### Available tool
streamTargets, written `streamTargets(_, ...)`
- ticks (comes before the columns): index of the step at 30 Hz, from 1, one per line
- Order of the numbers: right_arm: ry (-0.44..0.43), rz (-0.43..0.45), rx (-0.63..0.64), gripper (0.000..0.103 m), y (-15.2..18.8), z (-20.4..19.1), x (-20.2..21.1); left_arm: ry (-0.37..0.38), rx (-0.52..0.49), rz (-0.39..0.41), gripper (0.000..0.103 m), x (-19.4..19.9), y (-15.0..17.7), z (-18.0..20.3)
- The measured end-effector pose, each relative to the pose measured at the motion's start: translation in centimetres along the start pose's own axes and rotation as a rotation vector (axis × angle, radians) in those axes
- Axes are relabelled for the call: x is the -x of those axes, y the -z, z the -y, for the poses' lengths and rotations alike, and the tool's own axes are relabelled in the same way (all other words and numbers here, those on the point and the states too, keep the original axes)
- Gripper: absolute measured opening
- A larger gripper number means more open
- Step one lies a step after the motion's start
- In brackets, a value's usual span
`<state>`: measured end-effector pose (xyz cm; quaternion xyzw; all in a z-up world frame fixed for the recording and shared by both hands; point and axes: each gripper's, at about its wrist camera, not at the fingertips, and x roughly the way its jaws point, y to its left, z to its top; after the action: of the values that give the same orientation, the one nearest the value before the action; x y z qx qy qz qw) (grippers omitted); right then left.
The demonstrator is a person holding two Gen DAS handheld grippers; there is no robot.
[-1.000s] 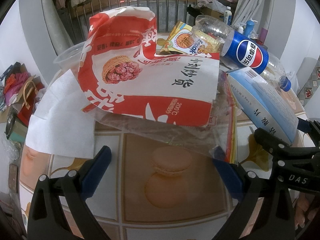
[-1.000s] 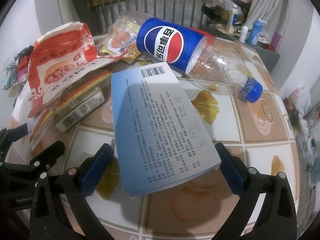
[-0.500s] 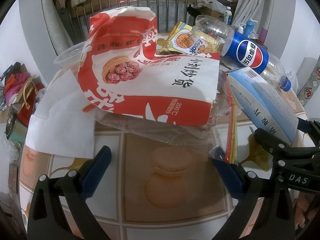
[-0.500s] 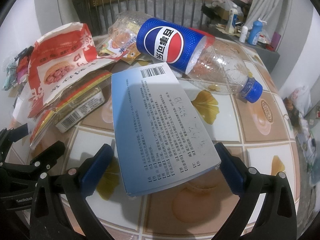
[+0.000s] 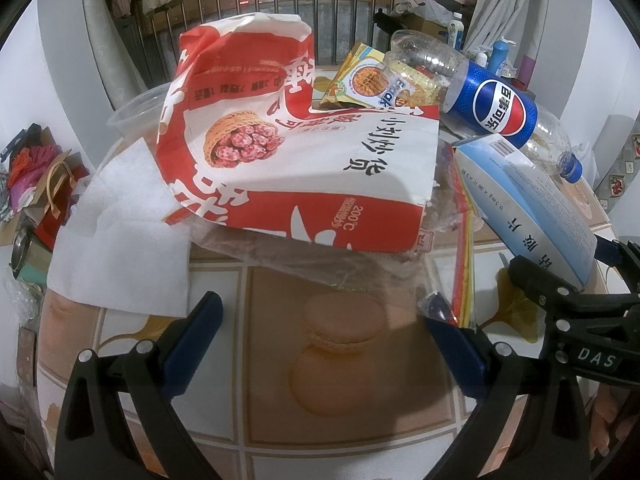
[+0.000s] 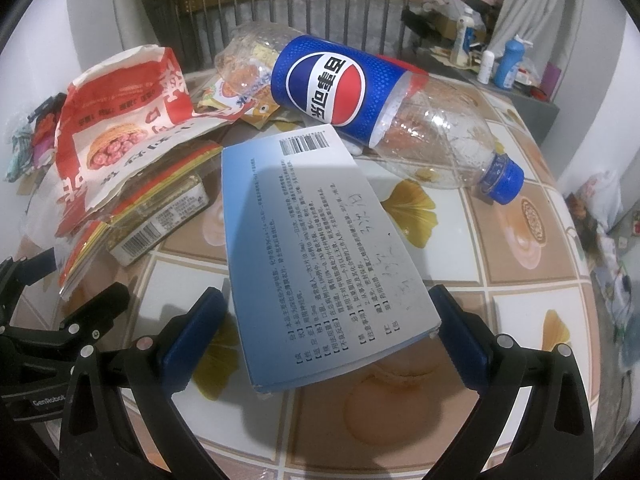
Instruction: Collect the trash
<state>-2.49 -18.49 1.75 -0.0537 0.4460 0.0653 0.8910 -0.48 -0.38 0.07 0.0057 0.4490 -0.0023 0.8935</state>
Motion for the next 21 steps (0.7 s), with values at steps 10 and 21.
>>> streamTargets(10, -0.001, 0.002, -0.001, 0.097, 0.03, 0.12, -0.02, 0.000, 0.000, 0.000, 0.099, 0.09, 0.12, 0.05)
streamTargets(21, -0.002, 0.002, -0.002, 0.097, 0.05, 0.16, 0.02, 0.000, 0.000, -0.001, 0.099, 0.00, 0.00, -0.01)
